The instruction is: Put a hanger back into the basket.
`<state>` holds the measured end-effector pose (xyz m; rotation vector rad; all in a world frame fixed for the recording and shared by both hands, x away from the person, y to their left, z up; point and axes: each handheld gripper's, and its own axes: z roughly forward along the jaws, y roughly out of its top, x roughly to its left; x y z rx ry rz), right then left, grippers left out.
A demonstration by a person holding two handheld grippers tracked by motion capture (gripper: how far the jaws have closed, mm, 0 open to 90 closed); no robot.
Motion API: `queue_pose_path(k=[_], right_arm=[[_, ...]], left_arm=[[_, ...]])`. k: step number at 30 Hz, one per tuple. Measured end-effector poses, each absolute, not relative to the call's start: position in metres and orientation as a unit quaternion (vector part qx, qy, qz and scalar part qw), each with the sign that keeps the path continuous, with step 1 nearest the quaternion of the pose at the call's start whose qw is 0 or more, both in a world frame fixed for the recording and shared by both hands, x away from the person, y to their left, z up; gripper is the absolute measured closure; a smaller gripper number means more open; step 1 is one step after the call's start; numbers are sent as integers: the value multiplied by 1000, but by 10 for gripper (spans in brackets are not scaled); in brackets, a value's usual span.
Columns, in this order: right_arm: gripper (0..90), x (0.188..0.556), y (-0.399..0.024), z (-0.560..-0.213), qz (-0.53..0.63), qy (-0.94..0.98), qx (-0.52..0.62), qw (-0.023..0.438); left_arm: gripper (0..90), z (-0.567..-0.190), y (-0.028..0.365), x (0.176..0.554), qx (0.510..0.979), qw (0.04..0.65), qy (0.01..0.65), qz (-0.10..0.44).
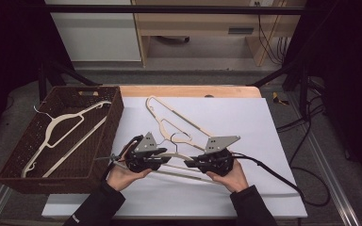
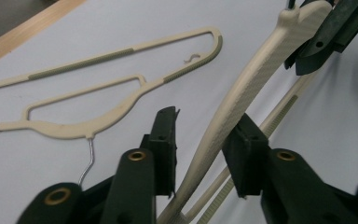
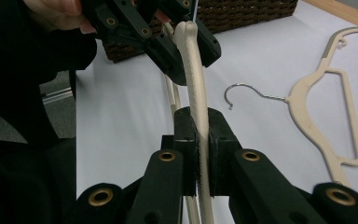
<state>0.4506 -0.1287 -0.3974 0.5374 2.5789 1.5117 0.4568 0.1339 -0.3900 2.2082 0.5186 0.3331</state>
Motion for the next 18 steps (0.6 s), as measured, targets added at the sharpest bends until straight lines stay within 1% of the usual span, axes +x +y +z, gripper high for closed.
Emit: queue_pose_path(k=[4, 8, 11, 13, 17, 18], right_arm=[[845, 451, -128, -398, 494, 850, 177, 50], [819, 451, -127, -399, 487, 851, 184, 67], [769, 451, -128, -400, 474, 854, 193, 91], [714, 451, -128, -401, 465, 857, 199, 102], [683, 452, -128, -405, 462, 853, 211, 119], [674, 452, -129, -406, 462, 852, 213, 120]], left_arm=[[711, -390, 133, 454, 885, 397, 200, 136], [745, -391, 132, 451, 890, 389, 196, 136], [782, -391, 130, 449, 895, 384, 193, 122], [795, -392, 129, 448, 897, 379, 194, 115], [818, -393, 127, 446, 903, 374, 186, 104], [823, -393, 126, 444, 900, 380, 190, 97]])
